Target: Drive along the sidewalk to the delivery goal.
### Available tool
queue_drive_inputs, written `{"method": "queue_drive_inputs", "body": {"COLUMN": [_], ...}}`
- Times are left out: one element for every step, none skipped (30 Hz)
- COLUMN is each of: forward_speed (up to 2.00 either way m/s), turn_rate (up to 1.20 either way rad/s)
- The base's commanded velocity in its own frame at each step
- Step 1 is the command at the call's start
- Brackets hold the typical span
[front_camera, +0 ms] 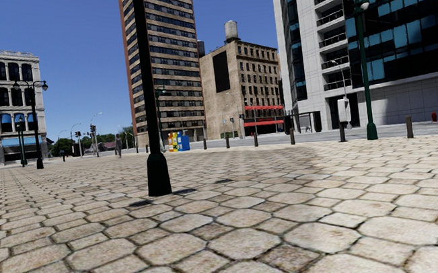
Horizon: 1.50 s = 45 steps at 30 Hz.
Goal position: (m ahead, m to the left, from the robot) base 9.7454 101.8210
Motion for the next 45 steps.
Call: {"method": "queue_drive_inputs", "body": {"forward_speed": [0.00, 0.00, 0.00, 0.00, 0.00, 0.00, 0.00, 0.00, 0.00, 0.00, 0.00, 0.00, 0.00, 0.00, 0.00, 0.00, 0.00, 0.00, 0.00, 0.00, 0.00, 0.00, 0.00, 0.00, 0.00, 0.00, 0.00, 0.00, 0.00, 0.00, 0.16, 0.73, 0.73, 1.33, 1.56, 1.73, 1.77, 1.79, 1.79, 1.79, 1.79, 1.79, 1.79, 1.79, 1.79], "turn_rate": [0.00, 0.00, 0.00, 0.00, 0.00, 0.00, 0.00, 0.00, 0.00, 0.00, 0.00, 0.00, 0.00, 0.00, 0.00, 0.00, 0.00, 0.00, 0.00, 0.00, 0.00, 0.00, 0.00, 0.00, 0.00, 0.00, 0.00, 0.00, 0.00, 0.00, 0.00, 0.00, 0.00, 0.00, 0.00, 0.00, 0.00, 0.00, 0.00, 0.00, 0.00, 0.00, 0.00, 0.00, 0.00]}}
